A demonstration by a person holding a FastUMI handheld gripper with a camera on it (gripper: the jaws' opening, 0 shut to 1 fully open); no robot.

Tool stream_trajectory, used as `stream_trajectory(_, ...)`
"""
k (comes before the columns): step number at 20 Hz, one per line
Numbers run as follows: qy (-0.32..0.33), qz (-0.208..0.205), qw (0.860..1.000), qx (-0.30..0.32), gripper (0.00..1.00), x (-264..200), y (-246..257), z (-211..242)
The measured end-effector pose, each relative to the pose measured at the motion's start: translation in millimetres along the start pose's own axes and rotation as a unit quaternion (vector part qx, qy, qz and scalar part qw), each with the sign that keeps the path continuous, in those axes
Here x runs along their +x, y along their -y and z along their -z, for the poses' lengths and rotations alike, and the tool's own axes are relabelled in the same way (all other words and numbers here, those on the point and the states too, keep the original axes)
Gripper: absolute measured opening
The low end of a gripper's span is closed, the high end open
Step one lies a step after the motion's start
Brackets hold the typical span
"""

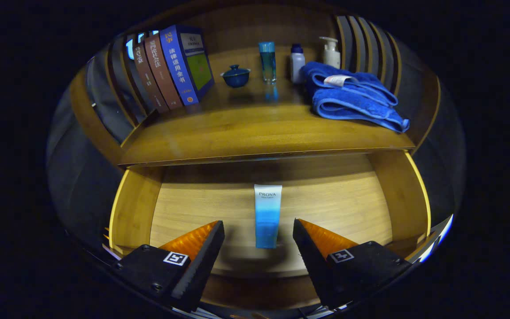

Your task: Pull open the drawer, take out the items inside it, and place them on the countertop above the cabinet.

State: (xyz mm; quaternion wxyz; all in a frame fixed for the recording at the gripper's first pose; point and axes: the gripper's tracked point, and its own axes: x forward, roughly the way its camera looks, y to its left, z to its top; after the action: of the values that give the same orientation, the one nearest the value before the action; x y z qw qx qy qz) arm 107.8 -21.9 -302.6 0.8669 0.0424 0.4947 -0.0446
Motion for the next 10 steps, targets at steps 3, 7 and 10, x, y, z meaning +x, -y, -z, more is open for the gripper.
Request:
stream_trajectory(3, -0.044, 0.013, 0.999, 0.008, 0.99, 23.9, 5.4, 10.0)
stream_trajectory(7, -0.094, 0.016, 0.995, 0.005, 0.97, 45.4, 6.6, 25.9)
stream_trajectory(10, -0.115, 0.022, 0.993, -0.003, 0.90, 55.2, 8.8, 31.2)
